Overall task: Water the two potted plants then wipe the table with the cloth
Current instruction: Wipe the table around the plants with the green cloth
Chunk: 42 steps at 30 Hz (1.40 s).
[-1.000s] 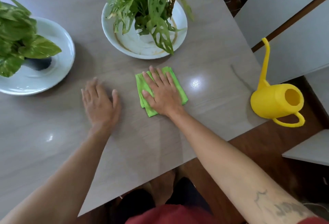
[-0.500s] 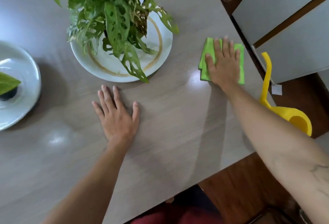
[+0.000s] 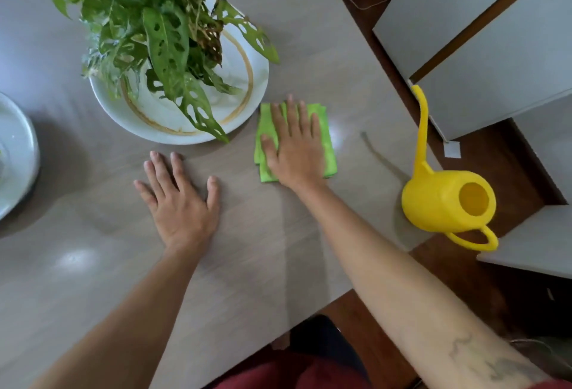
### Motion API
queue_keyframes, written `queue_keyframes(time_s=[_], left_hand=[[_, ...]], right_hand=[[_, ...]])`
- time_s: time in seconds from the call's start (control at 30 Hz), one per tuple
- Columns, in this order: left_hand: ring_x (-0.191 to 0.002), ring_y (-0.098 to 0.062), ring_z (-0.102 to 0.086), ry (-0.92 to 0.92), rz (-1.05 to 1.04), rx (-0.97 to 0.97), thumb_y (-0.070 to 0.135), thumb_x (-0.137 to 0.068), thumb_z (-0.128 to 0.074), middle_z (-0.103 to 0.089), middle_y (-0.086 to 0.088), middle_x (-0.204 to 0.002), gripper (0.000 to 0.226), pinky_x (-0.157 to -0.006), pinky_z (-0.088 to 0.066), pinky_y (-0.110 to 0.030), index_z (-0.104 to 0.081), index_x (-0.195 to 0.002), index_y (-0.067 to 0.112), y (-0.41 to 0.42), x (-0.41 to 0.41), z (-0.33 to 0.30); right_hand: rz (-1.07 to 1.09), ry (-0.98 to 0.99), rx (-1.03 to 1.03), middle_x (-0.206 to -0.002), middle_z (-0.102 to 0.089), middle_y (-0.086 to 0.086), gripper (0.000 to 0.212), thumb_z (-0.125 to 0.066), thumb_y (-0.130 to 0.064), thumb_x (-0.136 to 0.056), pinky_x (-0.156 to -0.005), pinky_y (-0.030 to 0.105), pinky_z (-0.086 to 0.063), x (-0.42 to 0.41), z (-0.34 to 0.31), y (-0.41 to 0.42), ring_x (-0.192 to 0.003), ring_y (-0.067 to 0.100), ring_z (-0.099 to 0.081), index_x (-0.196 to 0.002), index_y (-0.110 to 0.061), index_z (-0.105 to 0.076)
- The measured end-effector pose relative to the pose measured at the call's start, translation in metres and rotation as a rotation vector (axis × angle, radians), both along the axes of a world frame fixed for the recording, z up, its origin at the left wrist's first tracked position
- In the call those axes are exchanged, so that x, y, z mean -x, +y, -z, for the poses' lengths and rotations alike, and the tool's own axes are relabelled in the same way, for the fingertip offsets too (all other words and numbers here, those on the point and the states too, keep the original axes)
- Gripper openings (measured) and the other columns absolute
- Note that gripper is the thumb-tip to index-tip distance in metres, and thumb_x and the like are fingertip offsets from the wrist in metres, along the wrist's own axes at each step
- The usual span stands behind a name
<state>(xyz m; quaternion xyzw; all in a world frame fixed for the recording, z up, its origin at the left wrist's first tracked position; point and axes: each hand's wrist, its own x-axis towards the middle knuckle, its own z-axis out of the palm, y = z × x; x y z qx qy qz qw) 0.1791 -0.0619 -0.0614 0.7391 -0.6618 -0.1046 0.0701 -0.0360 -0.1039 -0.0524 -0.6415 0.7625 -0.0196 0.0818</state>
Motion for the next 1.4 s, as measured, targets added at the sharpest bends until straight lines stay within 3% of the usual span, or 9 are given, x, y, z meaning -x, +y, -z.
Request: queue_keyframes(time_s=[0.1,0.17,0.33,0.5,0.7,1.0,1.13,1.3,1.4], left_hand=[[-0.154,-0.034,-0.003,0.015,0.004,0.004,0.057,-0.093,-0.031,-0.007,-0.021,-0.166,0.082,-0.124,0.002,-0.055,-0.019,-0.156,0.006,0.0,0.0,-0.001],[-0.154,-0.034,-0.003,0.017,0.009,0.001,0.057,-0.094,-0.031,-0.008,-0.021,-0.165,0.082,-0.124,0.001,-0.055,-0.019,-0.156,0.006,-0.001,-0.001,0.0],[-0.154,-0.035,-0.003,0.01,0.019,0.0,0.055,-0.094,-0.031,-0.007,-0.022,-0.165,0.081,-0.124,0.0,-0.056,-0.017,-0.157,0.005,0.002,-0.001,-0.001],[-0.154,-0.035,-0.004,-0.012,0.016,0.012,0.055,-0.094,-0.032,-0.008,-0.022,-0.165,0.082,-0.124,0.0,-0.056,-0.019,-0.156,0.004,0.0,0.004,-0.001],[-0.154,-0.035,-0.005,-0.011,0.012,0.024,0.056,-0.094,-0.036,-0.01,-0.021,-0.165,0.081,-0.123,0.001,-0.057,-0.021,-0.155,0.005,-0.003,-0.002,0.009],[-0.154,-0.034,-0.003,0.074,0.018,0.005,0.06,-0.093,-0.035,-0.009,-0.02,-0.166,0.083,-0.123,0.003,-0.055,-0.021,-0.156,0.007,-0.001,-0.005,0.002],[-0.154,-0.035,-0.001,0.138,0.077,0.014,0.061,-0.093,-0.034,-0.01,-0.02,-0.166,0.085,-0.124,0.002,-0.053,-0.018,-0.157,0.007,0.021,-0.01,-0.006],[-0.155,-0.029,0.001,0.027,0.062,-0.017,0.06,-0.096,-0.03,-0.008,-0.014,-0.167,0.081,-0.125,0.0,-0.052,-0.014,-0.158,0.011,0.116,-0.006,-0.002],[-0.155,-0.03,-0.001,-0.005,0.049,-0.048,0.06,-0.096,-0.028,-0.006,-0.013,-0.168,0.08,-0.124,-0.001,-0.053,-0.014,-0.159,0.011,0.13,-0.006,0.003]], right_hand=[[-0.176,-0.043,0.017,-0.166,-0.017,0.008,0.065,-0.034,-0.053,-0.1,-0.122,0.051,-0.012,-0.019,0.006,0.073,-0.153,0.029,-0.011,-0.157,-0.022,-0.027],[-0.152,-0.043,0.013,-0.166,-0.017,0.004,0.064,-0.036,-0.055,-0.1,-0.123,0.05,-0.012,0.004,0.008,0.107,-0.154,0.025,-0.01,-0.157,-0.026,-0.026],[0.212,0.112,-0.066,-0.167,-0.012,0.006,0.064,-0.026,-0.057,-0.102,-0.123,0.052,-0.006,0.087,-0.001,0.104,-0.153,0.03,-0.011,-0.159,-0.028,-0.019],[0.481,0.015,-0.033,-0.168,0.0,0.008,0.066,-0.021,-0.055,-0.102,-0.123,0.053,0.001,0.117,-0.008,0.012,-0.154,0.029,0.003,-0.16,-0.024,-0.011],[0.284,0.068,-0.066,-0.167,-0.003,0.01,0.065,-0.021,-0.054,-0.103,-0.123,0.052,-0.002,0.079,-0.007,-0.065,-0.154,0.031,-0.001,-0.16,-0.023,-0.012],[-0.224,0.013,-0.002,-0.166,-0.016,0.006,0.063,-0.031,-0.057,-0.1,-0.123,0.05,-0.01,0.038,0.003,0.061,-0.153,0.029,-0.012,-0.157,-0.029,-0.027],[-0.254,0.035,0.032,-0.166,-0.017,0.004,0.063,-0.034,-0.056,-0.1,-0.123,0.05,-0.01,0.07,0.004,0.12,-0.153,0.028,-0.012,-0.157,-0.031,-0.026],[-0.252,0.077,0.034,-0.166,-0.015,0.005,0.064,-0.03,-0.057,-0.1,-0.123,0.052,-0.013,0.092,0.005,0.168,-0.154,0.027,-0.01,-0.158,-0.028,-0.024],[-0.207,0.073,0.068,-0.165,-0.019,0.007,0.063,-0.031,-0.055,-0.1,-0.122,0.053,-0.014,0.079,0.006,0.19,-0.153,0.031,-0.015,-0.157,-0.026,-0.028]])
